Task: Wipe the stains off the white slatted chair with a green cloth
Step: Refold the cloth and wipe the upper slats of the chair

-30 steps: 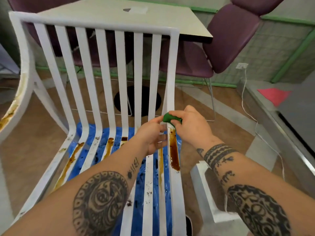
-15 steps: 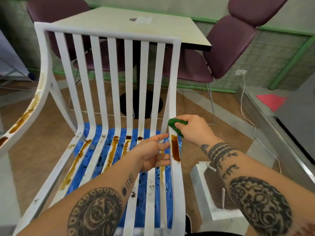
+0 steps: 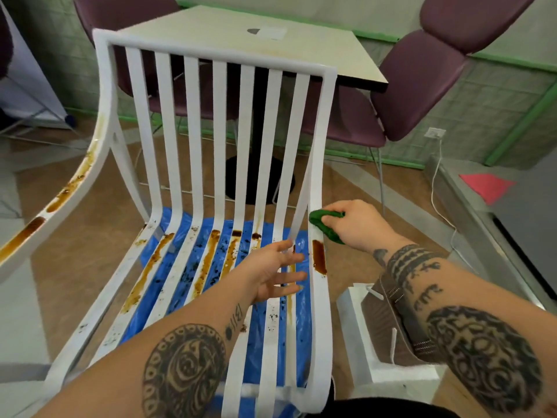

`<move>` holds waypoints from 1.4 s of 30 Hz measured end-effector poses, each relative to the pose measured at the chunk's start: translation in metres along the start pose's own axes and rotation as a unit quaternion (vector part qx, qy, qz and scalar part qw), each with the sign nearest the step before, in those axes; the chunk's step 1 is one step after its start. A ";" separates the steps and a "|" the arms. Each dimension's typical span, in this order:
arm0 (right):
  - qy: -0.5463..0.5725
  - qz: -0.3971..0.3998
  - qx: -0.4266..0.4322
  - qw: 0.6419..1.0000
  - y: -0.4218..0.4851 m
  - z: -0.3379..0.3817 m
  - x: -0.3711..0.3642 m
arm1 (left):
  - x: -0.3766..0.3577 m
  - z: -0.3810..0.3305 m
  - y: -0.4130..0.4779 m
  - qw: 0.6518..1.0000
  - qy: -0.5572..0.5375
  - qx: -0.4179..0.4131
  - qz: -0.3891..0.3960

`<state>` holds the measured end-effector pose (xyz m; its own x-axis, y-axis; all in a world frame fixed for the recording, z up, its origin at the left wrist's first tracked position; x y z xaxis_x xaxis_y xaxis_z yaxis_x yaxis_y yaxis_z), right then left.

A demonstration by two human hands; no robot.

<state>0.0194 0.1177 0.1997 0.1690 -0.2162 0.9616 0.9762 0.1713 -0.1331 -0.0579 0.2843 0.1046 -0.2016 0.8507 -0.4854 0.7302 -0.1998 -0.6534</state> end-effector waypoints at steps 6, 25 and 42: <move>-0.013 -0.051 0.005 0.999 -0.017 0.007 -0.023 | -0.002 0.013 -0.013 0.995 0.067 0.035 0.059; 0.018 -0.016 -0.009 1.000 -0.060 0.011 -0.028 | -0.011 0.014 -0.038 0.997 0.082 -0.004 -0.012; -0.072 0.139 0.006 0.988 -0.132 0.019 -0.017 | -0.007 0.004 -0.081 0.985 0.093 -0.060 -0.132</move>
<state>-0.1153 0.1169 0.2059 0.4085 -0.0206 0.9125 0.8929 0.2164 -0.3948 -0.1185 0.2921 0.1585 -0.2803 0.9417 -0.1862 0.7423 0.0896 -0.6641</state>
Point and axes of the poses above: each hand's wrist, its own y-axis towards the middle knuckle, its own x-axis out of the back of the hand, z = x × y, the point moved 5 cm from there along y, towards the middle knuckle, and after that the axes turned 15 degrees about -y, right-handed, at the moved point
